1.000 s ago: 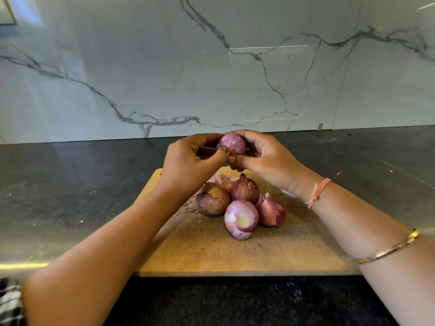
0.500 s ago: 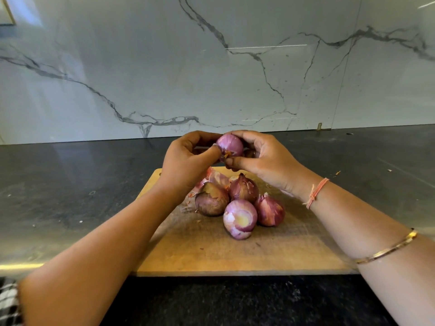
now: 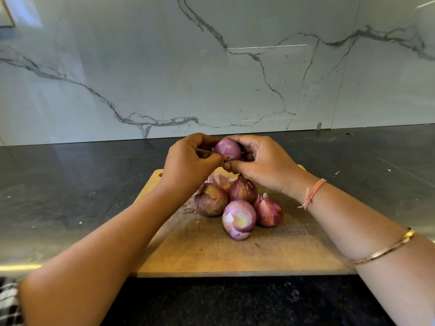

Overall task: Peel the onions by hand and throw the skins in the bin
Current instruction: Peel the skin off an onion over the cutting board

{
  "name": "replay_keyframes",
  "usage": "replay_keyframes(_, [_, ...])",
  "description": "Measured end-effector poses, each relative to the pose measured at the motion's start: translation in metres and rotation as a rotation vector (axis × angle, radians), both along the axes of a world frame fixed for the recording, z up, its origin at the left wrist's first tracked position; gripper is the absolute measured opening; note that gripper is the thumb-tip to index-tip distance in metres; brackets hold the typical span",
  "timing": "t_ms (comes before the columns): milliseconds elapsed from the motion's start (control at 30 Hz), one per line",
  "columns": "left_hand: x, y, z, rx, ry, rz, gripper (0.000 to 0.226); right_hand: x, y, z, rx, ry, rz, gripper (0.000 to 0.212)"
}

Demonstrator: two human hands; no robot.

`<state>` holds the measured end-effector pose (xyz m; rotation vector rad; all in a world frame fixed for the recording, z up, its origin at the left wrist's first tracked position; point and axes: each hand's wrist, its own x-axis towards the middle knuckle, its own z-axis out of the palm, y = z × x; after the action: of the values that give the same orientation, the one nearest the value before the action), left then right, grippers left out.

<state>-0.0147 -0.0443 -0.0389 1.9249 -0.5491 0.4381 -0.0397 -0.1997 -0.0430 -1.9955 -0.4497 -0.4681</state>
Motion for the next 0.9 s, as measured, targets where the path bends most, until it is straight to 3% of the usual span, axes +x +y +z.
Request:
replay_keyframes(167, [0.0046,0.0084,0.0033,-0.035,-0.064,0.007,0.027,-0.0005,0.0000,-0.0012,0.027,0.041,0.039,0.036])
replay_keyframes(567, [-0.0022,0.0041,-0.0005,-0.159,0.169,-0.159,0.023,-0.0017,-0.0022,0.0010,0.243,0.152,0.133,0.033])
replay_keyframes(900, [-0.0039,-0.0016,0.0014,-0.097,0.131,0.020,0.018,0.0058,0.0045,-0.0029,0.177,0.133,0.120,0.040])
